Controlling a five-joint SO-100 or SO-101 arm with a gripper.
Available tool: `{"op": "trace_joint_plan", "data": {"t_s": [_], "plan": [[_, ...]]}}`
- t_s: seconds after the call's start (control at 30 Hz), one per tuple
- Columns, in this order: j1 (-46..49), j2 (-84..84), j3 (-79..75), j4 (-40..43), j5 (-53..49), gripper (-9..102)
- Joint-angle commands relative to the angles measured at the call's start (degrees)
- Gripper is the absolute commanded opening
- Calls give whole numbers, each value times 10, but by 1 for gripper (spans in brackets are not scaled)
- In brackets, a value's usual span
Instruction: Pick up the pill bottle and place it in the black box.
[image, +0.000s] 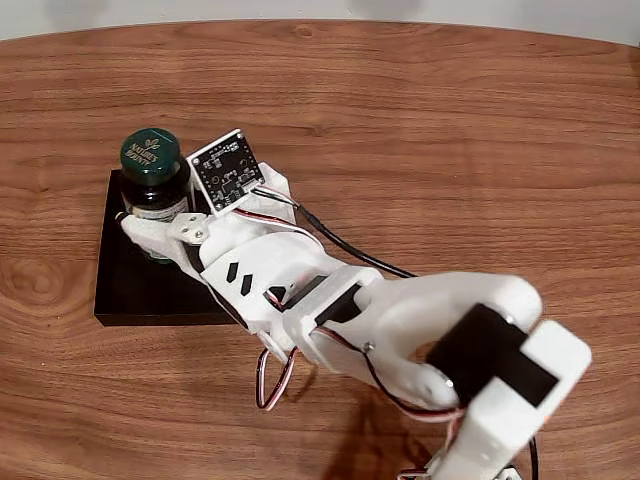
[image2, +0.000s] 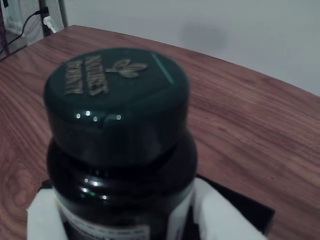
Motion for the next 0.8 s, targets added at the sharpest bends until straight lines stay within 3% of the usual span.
{"op": "trace_joint_plan", "data": {"t_s": [0.0, 0.77], "plan": [[18, -3, -61, -39, 3, 17], [31, -88, -67, -86, 27, 23]]}}
